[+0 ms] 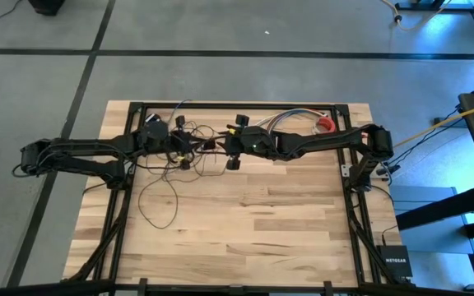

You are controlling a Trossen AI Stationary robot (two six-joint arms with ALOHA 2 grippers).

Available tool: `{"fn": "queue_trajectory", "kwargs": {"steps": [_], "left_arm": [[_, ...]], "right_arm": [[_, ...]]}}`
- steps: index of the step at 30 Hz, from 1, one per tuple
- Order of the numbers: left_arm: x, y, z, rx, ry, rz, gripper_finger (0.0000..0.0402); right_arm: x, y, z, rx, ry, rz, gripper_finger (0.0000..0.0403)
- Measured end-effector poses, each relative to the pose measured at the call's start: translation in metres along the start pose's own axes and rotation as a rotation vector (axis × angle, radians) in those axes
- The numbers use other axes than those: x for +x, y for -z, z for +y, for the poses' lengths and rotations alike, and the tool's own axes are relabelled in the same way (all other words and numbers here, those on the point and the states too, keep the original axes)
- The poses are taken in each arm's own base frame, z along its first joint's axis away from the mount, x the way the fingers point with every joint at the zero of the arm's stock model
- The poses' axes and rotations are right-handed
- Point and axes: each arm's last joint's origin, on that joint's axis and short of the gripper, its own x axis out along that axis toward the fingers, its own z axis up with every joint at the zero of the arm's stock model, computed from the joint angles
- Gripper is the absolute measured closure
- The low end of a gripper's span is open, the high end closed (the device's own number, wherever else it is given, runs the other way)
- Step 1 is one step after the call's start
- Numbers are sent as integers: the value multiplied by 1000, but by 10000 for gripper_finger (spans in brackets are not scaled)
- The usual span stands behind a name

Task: Coiling cords

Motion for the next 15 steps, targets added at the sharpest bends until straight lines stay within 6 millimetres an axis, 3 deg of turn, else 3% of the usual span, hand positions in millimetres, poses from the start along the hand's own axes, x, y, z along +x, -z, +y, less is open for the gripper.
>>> {"fn": "queue_trajectory", "kwargs": {"steps": [4, 7, 11, 15], "left_arm": [[0, -6, 6, 2, -111, -38, 400], [-2, -15, 13, -9, -189, -133, 400], [-7, -30, 23, 17, -282, -291, 400], [-11, -37, 27, 22, -327, -369, 400]], "right_arm": [[0, 1, 1, 27, -16, 5, 253], [-4, 3, -3, 8, 82, 73, 253], [-24, 4, -9, -18, 216, 221, 253], [-41, 8, -3, 11, 237, 328, 253]]}}
